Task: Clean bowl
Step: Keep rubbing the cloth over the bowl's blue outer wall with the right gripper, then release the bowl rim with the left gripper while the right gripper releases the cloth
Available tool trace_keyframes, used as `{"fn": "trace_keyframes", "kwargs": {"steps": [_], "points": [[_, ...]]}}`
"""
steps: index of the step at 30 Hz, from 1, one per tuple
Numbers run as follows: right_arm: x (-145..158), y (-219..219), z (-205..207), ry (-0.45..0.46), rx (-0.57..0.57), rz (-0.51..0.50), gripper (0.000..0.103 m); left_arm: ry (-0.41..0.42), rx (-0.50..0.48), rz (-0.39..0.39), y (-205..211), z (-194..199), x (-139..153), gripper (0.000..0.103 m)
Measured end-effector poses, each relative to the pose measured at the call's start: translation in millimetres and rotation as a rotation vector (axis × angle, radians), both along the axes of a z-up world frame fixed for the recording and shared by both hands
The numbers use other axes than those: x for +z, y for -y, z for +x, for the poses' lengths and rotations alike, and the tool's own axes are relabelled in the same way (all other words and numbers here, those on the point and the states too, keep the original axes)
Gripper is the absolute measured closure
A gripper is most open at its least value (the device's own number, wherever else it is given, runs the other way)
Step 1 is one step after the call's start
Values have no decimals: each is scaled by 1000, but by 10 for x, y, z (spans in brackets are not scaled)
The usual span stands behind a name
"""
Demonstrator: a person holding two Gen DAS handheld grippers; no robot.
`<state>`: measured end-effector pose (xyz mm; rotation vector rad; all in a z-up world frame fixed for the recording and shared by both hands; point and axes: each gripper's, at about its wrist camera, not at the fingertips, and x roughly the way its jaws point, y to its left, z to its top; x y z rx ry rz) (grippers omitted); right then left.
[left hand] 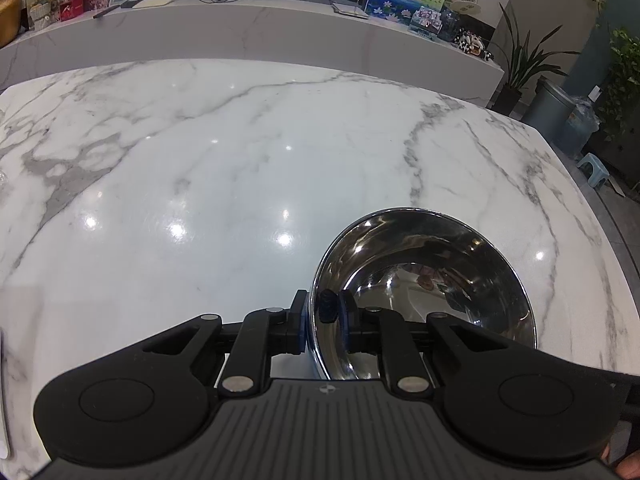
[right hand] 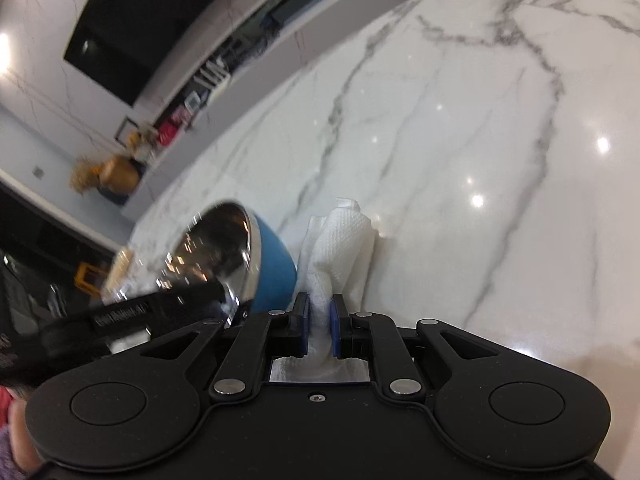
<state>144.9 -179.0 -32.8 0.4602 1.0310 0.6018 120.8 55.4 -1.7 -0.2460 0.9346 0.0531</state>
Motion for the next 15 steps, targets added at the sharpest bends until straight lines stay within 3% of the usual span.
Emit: {"fn": "trace_keyframes", "kwargs": {"steps": [6, 8, 12, 15], "points": [[18, -18, -27, 17, 14, -27, 92, 8, 0, -7, -12, -9, -5, 89], [41, -8, -27, 26, 12, -34, 92, 17, -1, -23, -28, -28, 1, 83], [130, 51, -40, 69, -23, -65, 92, 67, -22, -39, -29, -115, 70, 59], [230, 88, -74, 130, -57, -128, 92, 104, -25, -19, -22, -179, 129, 53]]}}
